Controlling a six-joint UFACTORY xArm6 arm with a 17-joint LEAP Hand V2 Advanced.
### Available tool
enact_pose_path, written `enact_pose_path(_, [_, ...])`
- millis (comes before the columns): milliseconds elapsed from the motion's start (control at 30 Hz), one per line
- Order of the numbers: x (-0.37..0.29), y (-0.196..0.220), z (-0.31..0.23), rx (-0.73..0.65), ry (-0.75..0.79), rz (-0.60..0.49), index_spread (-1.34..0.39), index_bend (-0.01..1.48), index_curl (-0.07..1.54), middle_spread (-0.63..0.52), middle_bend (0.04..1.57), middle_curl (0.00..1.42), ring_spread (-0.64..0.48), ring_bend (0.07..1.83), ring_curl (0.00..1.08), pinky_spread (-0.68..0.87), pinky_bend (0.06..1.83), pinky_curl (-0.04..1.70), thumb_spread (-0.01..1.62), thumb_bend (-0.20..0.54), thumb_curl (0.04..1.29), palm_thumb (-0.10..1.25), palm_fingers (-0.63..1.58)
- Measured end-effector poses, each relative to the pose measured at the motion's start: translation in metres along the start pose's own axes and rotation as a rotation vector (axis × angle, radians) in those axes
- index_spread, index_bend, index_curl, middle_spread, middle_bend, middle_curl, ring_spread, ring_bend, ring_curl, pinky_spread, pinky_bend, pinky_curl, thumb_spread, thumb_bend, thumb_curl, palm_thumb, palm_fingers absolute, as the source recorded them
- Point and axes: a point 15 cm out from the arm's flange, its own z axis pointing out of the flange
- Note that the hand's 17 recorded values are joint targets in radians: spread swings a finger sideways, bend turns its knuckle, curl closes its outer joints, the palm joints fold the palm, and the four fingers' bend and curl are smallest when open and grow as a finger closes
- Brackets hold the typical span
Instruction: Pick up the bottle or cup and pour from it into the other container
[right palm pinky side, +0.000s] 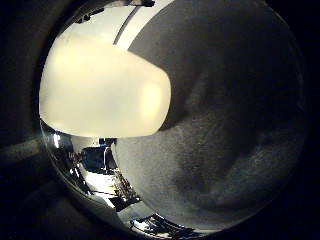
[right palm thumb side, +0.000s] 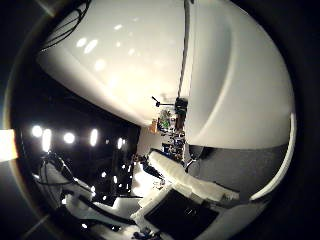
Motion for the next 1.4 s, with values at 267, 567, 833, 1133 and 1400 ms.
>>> enact_pose_path(267, [-0.011, 0.003, 0.012, -0.041, -0.039, 0.002, -0.21, 0.19, 0.36, -0.09, 0.78, 0.48, -0.13, 1.15, 0.35, -0.2, 1.04, 0.15, 0.99, -0.019, 0.34, 0.62, 0.8])
enact_pose_path(567, [-0.019, 0.005, 0.014, -0.067, -0.072, 0.03, -0.3, 0.27, 0.51, -0.17, 0.86, 0.58, -0.18, 1.14, 0.43, -0.44, 1.17, 0.25, 1.01, -0.022, 0.4, 0.72, 1.1])
enact_pose_path(833, [-0.019, 0.005, 0.014, -0.065, -0.072, 0.028, -0.36, 0.42, 0.7, -0.19, 0.99, 0.68, -0.21, 1.22, 0.51, -0.35, 1.27, 0.38, 1.0, -0.024, 0.43, 0.73, 1.1])
enact_pose_path(1133, [-0.033, 0.0, 0.007, -0.054, -0.063, 0.004, -0.4, 0.49, 0.88, -0.21, 1.06, 0.77, -0.23, 1.28, 0.59, -0.28, 1.3, 0.53, 1.0, -0.025, 0.45, 0.74, 1.03])
enact_pose_path(1400, [-0.073, 0.007, -0.001, -0.098, -0.076, -0.014, -0.37, 0.27, 0.85, -0.16, 0.95, 0.74, -0.18, 1.2, 0.57, -0.27, 1.0, 0.5, 1.03, -0.025, 0.45, 0.72, 0.41])
